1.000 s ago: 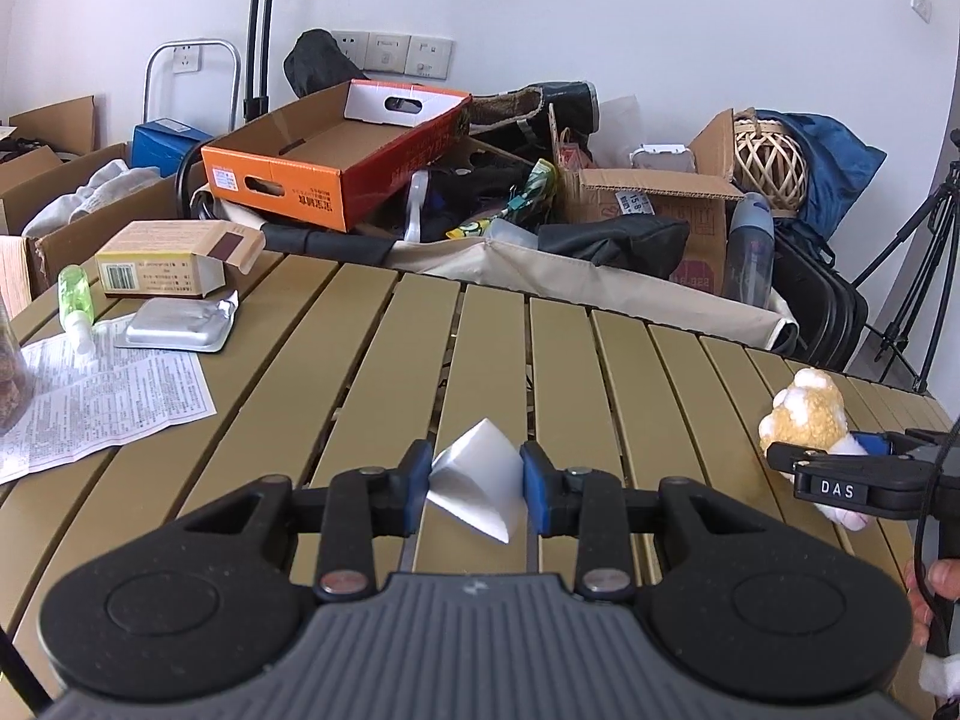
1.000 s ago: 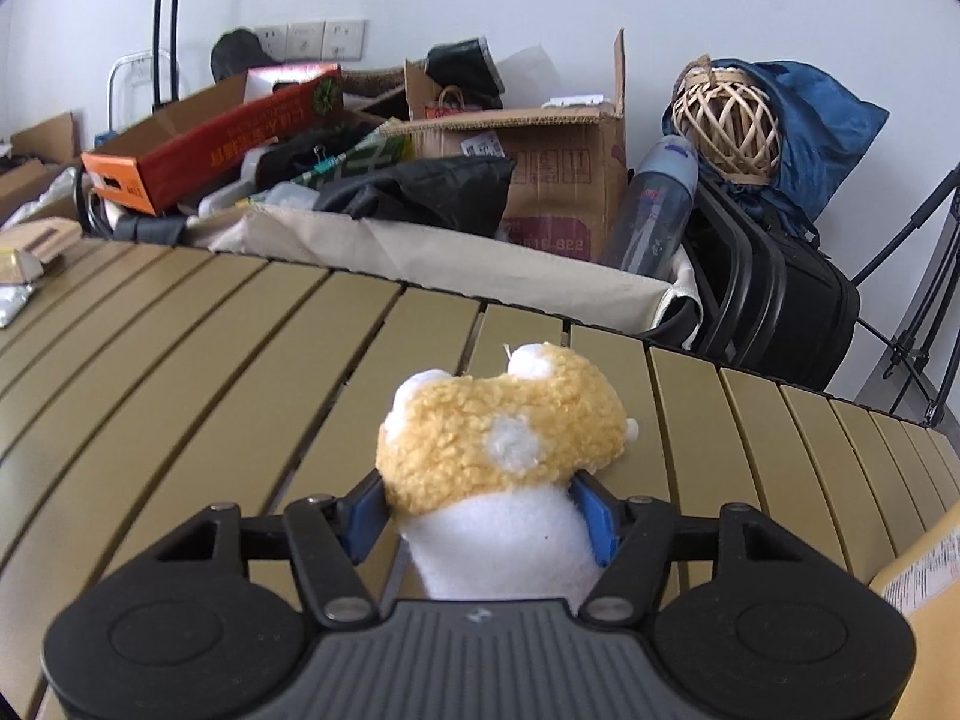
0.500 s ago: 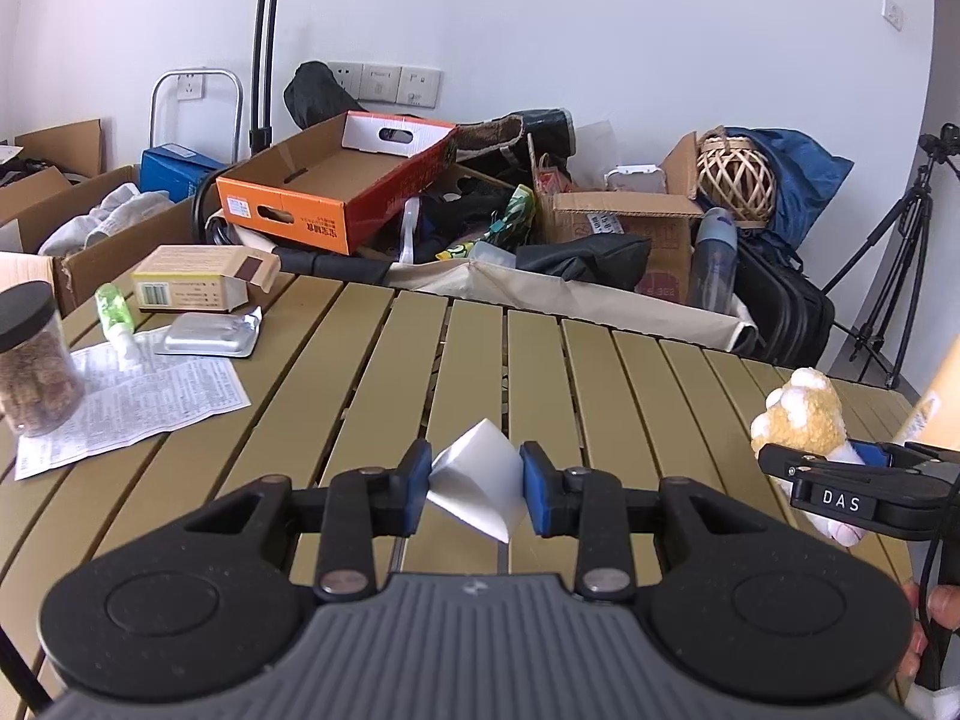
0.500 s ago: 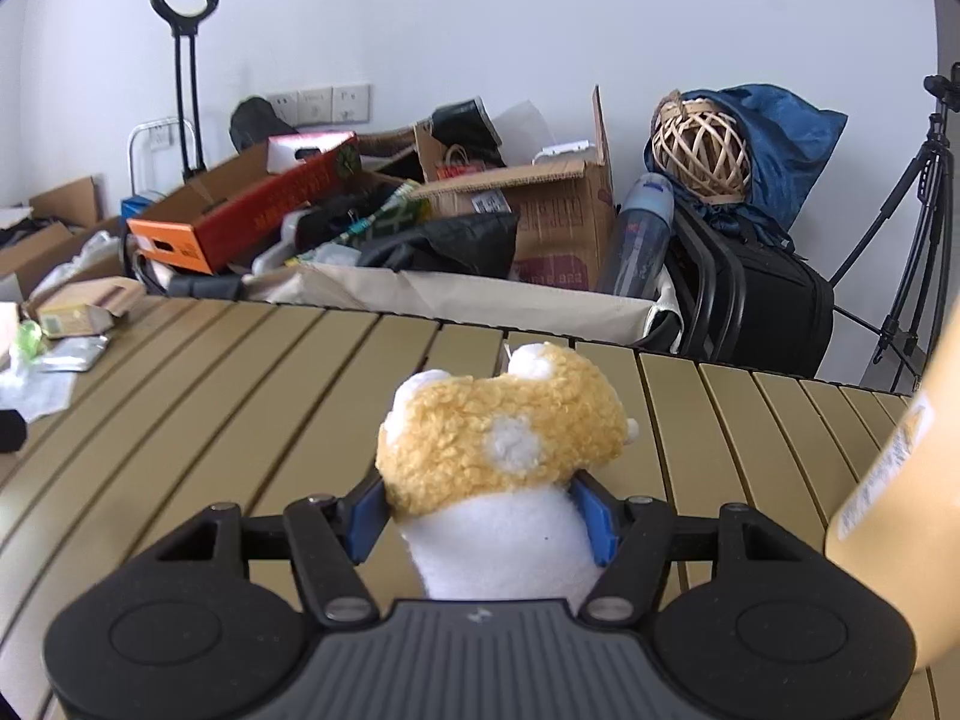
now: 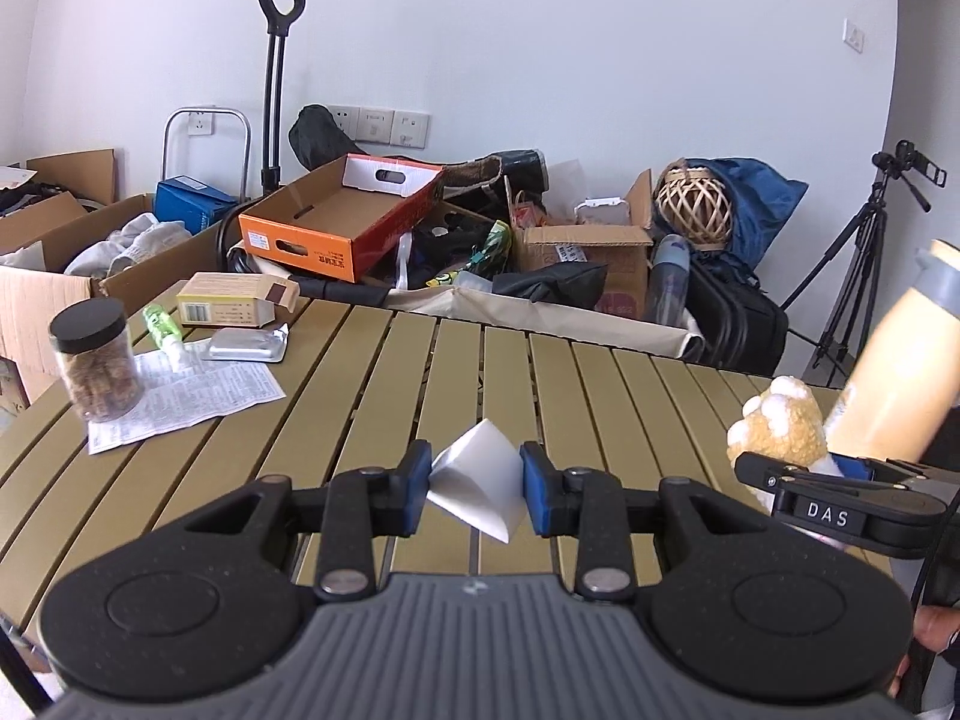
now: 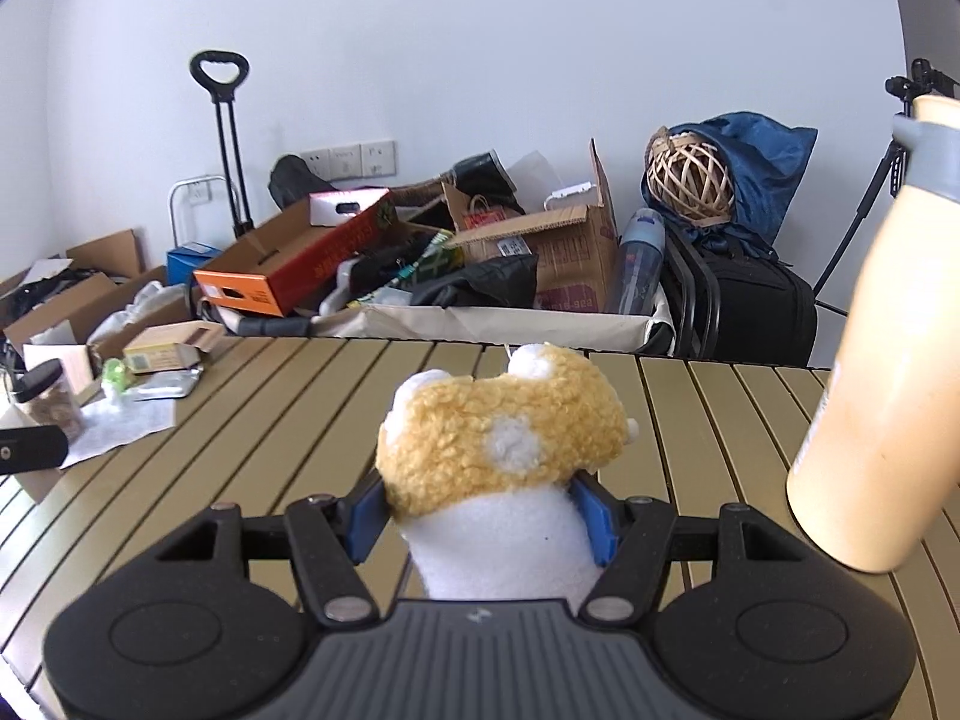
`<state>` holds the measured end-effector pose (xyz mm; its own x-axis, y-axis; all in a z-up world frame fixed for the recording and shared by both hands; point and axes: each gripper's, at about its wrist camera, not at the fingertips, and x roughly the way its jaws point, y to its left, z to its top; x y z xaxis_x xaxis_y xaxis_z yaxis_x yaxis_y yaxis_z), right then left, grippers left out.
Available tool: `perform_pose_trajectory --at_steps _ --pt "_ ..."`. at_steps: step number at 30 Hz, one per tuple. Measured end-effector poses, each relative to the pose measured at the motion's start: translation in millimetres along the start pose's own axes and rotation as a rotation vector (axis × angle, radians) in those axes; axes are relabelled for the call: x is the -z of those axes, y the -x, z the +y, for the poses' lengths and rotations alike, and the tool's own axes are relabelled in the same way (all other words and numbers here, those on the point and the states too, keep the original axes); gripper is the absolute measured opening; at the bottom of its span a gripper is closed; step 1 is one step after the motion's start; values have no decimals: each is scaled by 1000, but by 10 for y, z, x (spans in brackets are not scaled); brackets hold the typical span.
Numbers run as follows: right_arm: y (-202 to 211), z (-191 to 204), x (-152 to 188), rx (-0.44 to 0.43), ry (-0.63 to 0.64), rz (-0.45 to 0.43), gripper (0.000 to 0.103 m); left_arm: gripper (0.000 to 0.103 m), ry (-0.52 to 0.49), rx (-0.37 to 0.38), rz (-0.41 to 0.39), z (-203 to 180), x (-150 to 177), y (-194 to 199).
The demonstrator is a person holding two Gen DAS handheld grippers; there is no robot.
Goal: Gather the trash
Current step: 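Lift the paper triangle in the left tool and the hamster in the right tool, then carry the paper triangle and hamster down toward the black bin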
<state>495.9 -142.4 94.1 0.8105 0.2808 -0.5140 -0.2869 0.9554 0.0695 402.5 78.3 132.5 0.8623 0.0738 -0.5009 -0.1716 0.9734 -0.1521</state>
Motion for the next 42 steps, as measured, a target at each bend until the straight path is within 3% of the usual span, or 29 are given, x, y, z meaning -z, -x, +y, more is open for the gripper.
perform_pose_trajectory --at_steps 21,31,42 --pt "1338 95 725 -42 -19 -57 63 33 -32 51 -26 -171 638 1138" --pt "1721 186 1163 -64 -4 -70 63 33 -48 81 -4 -156 1066 1403" --pt "1977 335 1767 -108 -8 -40 63 33 -76 90 82 -82 1638 1475"
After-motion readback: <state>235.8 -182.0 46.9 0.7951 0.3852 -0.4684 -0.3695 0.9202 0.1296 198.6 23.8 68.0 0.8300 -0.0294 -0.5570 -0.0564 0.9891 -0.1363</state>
